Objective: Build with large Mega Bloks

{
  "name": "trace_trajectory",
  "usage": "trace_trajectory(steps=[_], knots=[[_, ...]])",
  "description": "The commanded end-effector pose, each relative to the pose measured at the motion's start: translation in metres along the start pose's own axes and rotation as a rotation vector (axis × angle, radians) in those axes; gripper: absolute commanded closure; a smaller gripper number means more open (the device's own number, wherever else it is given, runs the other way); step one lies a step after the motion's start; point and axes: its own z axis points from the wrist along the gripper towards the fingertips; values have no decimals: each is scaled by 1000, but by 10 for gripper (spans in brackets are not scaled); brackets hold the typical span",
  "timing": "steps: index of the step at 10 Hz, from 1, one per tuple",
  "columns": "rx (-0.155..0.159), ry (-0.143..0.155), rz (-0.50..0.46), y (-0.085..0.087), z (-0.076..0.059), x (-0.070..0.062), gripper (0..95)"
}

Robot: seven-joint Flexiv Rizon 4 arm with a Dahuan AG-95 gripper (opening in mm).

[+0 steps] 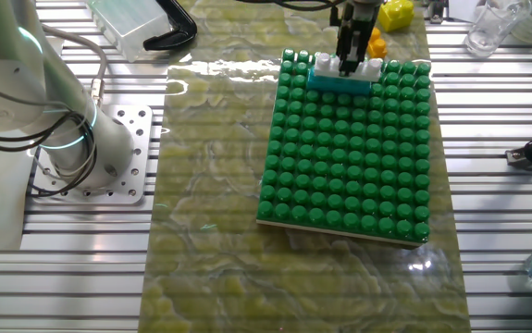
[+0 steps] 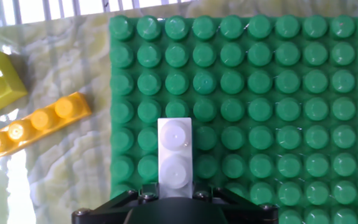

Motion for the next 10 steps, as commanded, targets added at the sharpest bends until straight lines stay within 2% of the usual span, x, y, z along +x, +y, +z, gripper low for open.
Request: trace_trajectory(steps=[1,2,6,7,8,10], knots=[[-17,-2,18,-2,16,1,950],[-10,-1,30,-1,15,1,950],[-17,4,6,-5,13,-1,950],[-27,6,-13,-5,12,-1,950],[-55,16,-22,-2,6,-1,950],[-49,28,-43,3,3,-2,950]])
